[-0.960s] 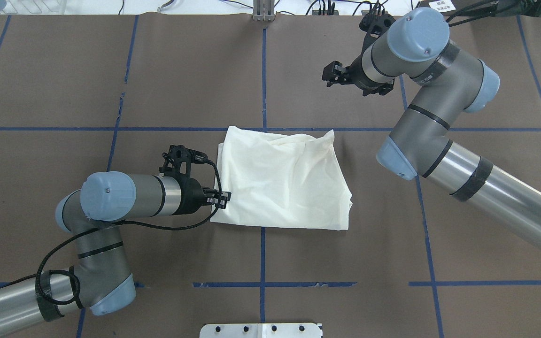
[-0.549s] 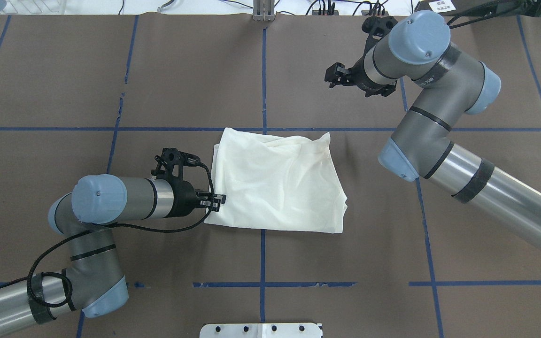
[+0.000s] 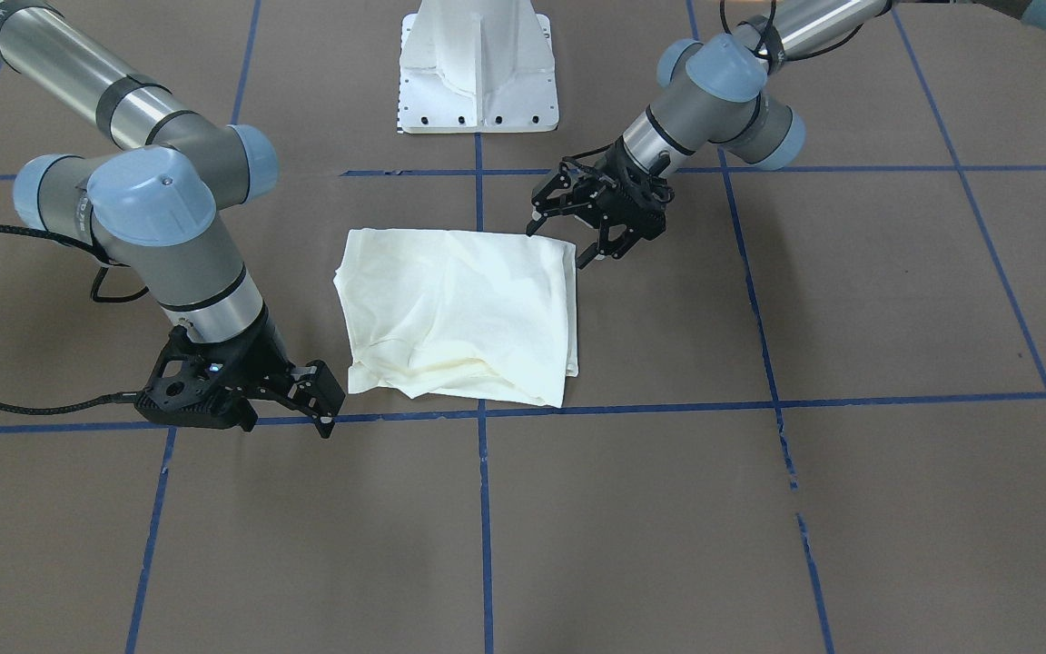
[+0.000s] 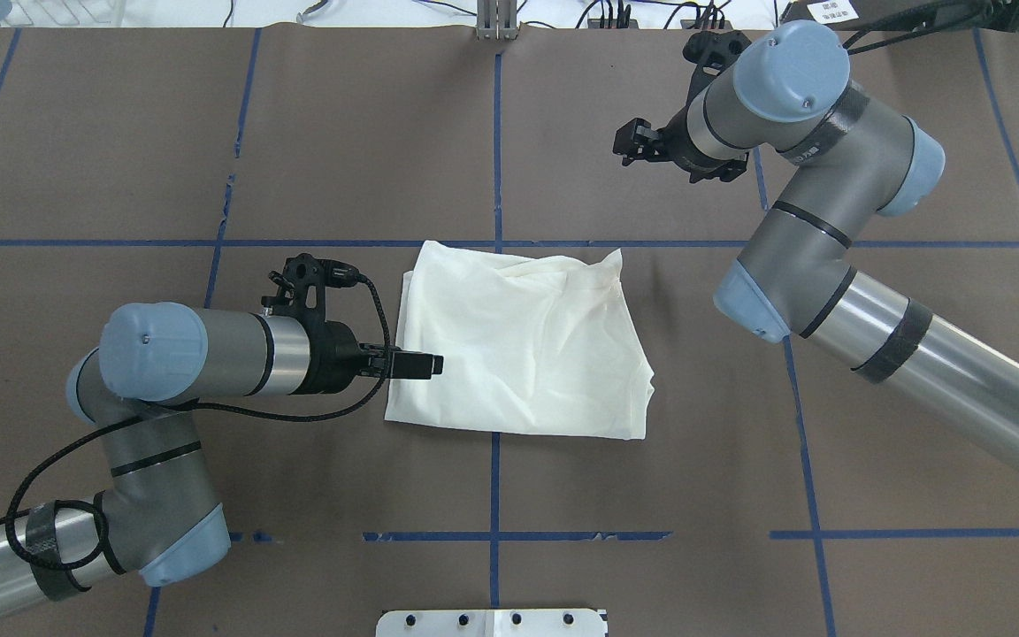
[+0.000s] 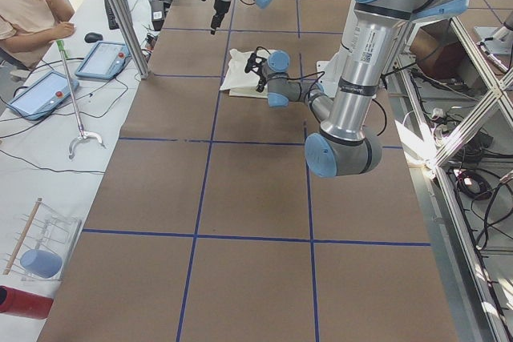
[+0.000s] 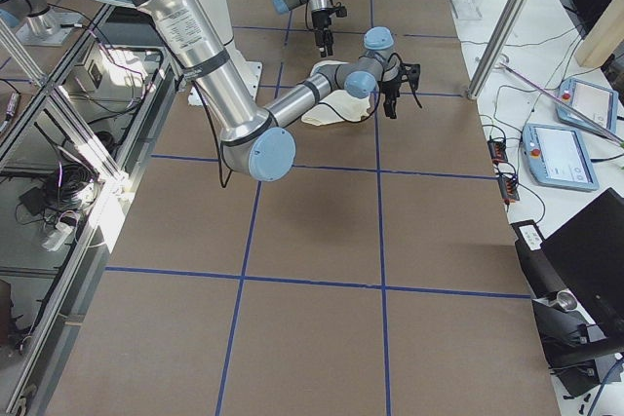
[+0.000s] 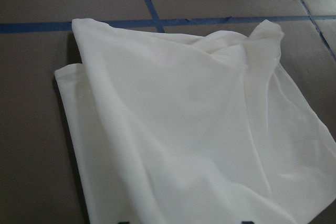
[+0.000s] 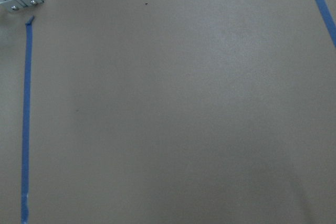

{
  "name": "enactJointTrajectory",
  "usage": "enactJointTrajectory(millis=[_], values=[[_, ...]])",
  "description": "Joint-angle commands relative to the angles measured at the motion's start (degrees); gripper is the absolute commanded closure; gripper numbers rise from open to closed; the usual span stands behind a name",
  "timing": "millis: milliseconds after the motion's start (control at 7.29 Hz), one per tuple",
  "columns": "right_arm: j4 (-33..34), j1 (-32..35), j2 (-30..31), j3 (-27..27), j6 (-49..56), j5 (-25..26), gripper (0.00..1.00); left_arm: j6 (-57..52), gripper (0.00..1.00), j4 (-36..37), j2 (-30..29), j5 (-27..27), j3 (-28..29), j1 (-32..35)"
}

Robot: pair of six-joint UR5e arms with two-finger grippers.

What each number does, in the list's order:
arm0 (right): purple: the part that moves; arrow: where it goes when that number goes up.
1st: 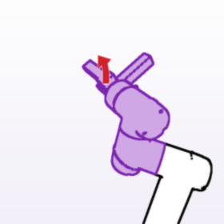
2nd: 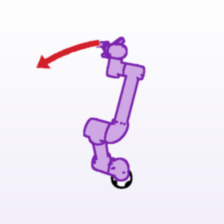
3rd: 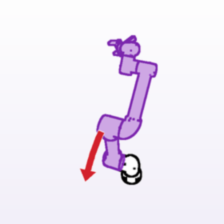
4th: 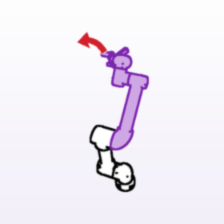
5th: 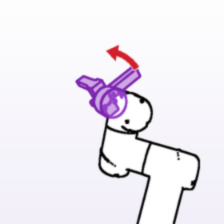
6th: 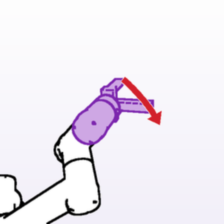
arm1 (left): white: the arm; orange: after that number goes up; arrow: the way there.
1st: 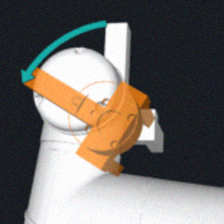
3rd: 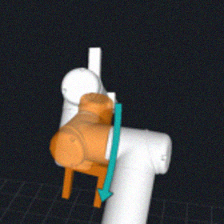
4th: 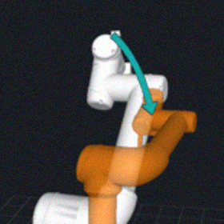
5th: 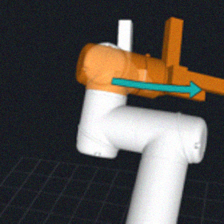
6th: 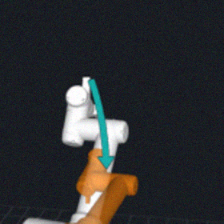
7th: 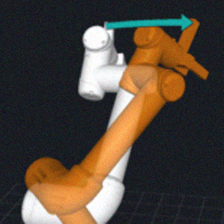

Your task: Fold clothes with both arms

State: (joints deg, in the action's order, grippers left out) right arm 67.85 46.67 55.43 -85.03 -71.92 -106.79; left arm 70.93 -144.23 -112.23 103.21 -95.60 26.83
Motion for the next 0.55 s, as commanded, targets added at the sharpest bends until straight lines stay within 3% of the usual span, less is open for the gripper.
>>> enactJointTrajectory(millis=[0, 412], values=[[-0.2, 0.0, 0.1, 0.0, 0.0, -0.2, 0.0, 10.6, 0.0, -0.4, -3.0, 0.2, 0.7, -0.8], [-0.2, 0.0, 0.2, 0.0, 0.0, -0.2, 0.0, 11.8, 0.0, -0.5, -2.6, -0.2, 3.7, -2.0]])
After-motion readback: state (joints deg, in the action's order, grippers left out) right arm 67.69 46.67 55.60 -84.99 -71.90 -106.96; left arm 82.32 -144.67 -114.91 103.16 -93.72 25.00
